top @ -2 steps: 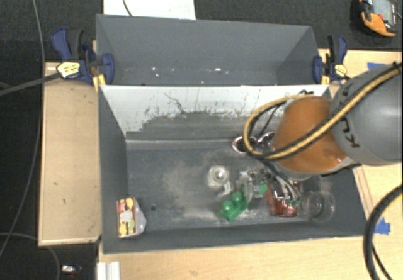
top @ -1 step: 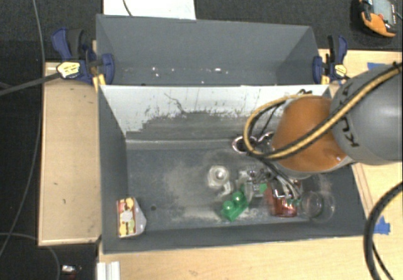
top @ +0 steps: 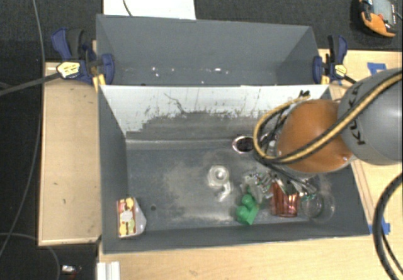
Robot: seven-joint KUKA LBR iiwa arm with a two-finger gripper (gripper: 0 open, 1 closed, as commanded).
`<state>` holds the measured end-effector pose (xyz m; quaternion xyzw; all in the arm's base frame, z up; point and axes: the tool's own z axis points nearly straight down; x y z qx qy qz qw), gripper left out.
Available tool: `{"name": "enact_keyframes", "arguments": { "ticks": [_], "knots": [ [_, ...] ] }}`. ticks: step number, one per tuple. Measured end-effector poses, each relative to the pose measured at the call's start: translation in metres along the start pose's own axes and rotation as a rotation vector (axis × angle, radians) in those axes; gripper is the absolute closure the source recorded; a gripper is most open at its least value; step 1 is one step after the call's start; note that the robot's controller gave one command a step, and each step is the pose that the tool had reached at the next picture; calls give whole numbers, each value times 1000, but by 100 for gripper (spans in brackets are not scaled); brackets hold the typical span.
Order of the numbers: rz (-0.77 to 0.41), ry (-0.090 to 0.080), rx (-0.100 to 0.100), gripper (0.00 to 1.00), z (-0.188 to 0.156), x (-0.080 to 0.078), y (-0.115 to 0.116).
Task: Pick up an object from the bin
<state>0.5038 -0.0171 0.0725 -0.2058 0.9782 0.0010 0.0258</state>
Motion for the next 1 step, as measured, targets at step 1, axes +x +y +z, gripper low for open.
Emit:
{"name": "enact_keyframes", "arguments": {
  "ticks": [1],
  "knots": [
    [1,0,0,100,0,0,0]
  ]
}}
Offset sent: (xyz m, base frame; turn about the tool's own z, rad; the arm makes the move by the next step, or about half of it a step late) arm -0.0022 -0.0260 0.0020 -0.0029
